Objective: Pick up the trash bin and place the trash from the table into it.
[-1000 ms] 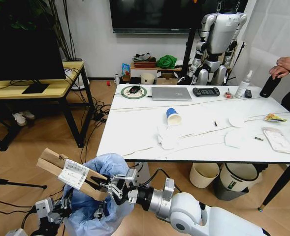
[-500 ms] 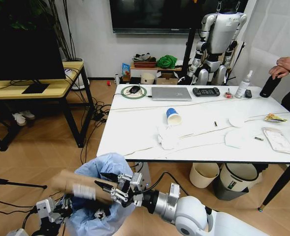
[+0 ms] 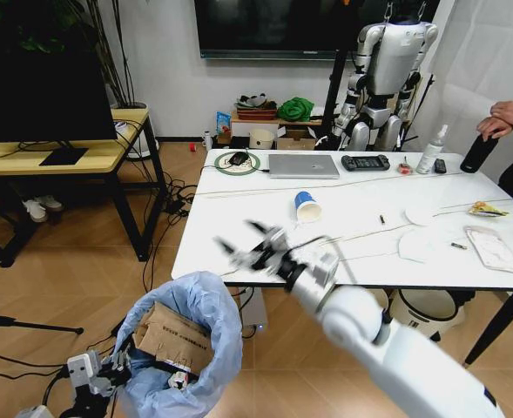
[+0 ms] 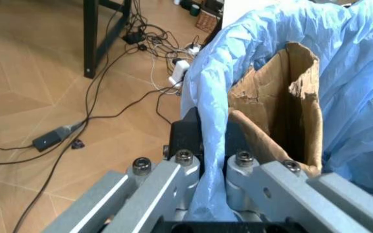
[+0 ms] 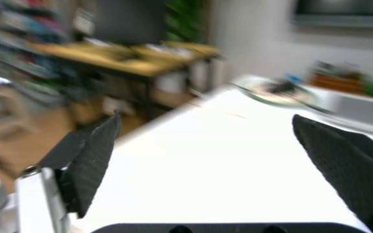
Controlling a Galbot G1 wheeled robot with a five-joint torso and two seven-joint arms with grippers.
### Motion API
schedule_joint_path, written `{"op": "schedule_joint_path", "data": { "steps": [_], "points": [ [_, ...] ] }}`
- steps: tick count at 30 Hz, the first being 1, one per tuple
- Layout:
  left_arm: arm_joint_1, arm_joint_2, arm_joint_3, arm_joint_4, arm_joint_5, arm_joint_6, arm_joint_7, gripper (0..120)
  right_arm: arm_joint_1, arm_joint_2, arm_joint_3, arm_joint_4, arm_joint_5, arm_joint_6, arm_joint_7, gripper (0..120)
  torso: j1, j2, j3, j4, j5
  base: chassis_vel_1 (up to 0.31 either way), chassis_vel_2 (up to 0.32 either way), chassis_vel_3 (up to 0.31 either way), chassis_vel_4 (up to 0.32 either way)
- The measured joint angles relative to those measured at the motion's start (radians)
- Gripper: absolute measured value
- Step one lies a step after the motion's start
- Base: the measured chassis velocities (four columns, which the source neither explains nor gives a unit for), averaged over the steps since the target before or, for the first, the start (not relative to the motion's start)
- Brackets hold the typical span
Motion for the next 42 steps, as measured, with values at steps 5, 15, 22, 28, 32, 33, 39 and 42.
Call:
{"op": "schedule_joint_path", "data": {
  "steps": [5,15,22,28,32,33,39,42],
  "points": [
    [-0.001,0.004,0.001,0.001,-0.002,-0.003,0.002,0,-0.001,-0.002,0.108,-0.154,0.016,-0.106,-0.030,100,0.000,0.000,0.000,-0.0001,0.0001,0.000,0.000,0.000,0.000],
    [-0.004,0.015,0.003,0.006,-0.010,-0.003,0.004,0,-0.020,0.004,0.130,-0.238,0.111,-0.173,-0.088,86,0.000,0.000,0.000,0.0000,0.0001,0.000,0.000,0.000,0.000],
    [-0.002,0.018,0.001,0.010,-0.016,-0.007,0.007,0,-0.023,0.020,0.128,-0.242,0.113,-0.167,-0.089,63,0.000,0.000,0.000,0.0000,-0.0001,0.000,0.000,0.000,0.000],
    [-0.002,0.017,0.001,0.012,-0.020,-0.010,0.009,0,-0.035,0.034,0.125,-0.233,0.105,-0.160,-0.089,35,0.000,0.000,0.000,0.0000,-0.0002,0.000,0.000,0.000,0.000],
    [-0.003,0.017,0.001,0.012,-0.021,-0.010,0.010,0,-0.043,0.035,0.125,-0.222,0.103,-0.155,-0.089,23,0.000,0.000,0.000,0.0000,-0.0002,0.000,0.000,0.000,0.000],
    [-0.004,0.016,0.001,0.013,-0.021,-0.011,0.010,0,-0.046,0.035,0.125,-0.220,0.102,-0.153,-0.090,20,0.000,0.000,0.000,-0.0001,-0.0003,0.000,0.000,0.000,0.000],
    [-0.012,0.015,0.005,0.013,-0.022,-0.010,0.010,0,-0.056,0.034,0.132,-0.215,0.087,-0.138,-0.101,0,0.000,0.000,0.000,-0.0001,-0.0003,0.000,0.000,0.000,0.000],
    [-0.012,0.016,0.005,0.014,-0.022,-0.010,0.010,0,-0.062,0.033,0.136,-0.216,0.065,-0.100,-0.122,0,0.000,0.000,0.000,0.0000,-0.0003,0.000,0.000,0.000,0.000]
  ]
}}
